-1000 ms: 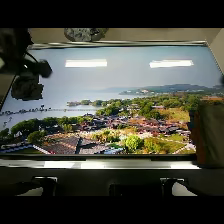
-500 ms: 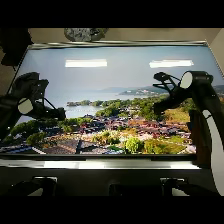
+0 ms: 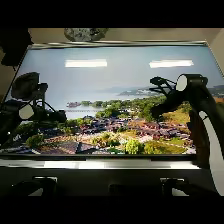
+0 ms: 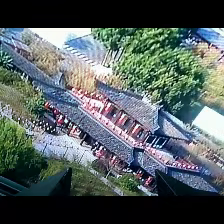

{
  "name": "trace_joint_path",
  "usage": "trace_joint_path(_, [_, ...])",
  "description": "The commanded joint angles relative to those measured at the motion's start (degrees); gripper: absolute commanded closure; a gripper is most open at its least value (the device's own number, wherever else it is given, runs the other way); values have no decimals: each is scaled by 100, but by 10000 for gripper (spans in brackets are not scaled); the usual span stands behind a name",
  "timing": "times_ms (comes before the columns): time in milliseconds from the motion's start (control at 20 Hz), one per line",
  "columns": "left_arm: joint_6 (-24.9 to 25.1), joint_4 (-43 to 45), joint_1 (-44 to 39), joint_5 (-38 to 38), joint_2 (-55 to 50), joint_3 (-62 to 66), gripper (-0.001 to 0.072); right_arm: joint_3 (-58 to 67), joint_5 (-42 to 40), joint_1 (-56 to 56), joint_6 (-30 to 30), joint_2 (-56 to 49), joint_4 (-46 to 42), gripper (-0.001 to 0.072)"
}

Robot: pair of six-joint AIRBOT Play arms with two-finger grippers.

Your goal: Fold the shirts.

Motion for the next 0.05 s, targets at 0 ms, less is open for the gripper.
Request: trace_joint_path(0, [-11, -7, 0, 22, 9, -11, -9, -4, 2, 11, 2, -2, 4, 76])
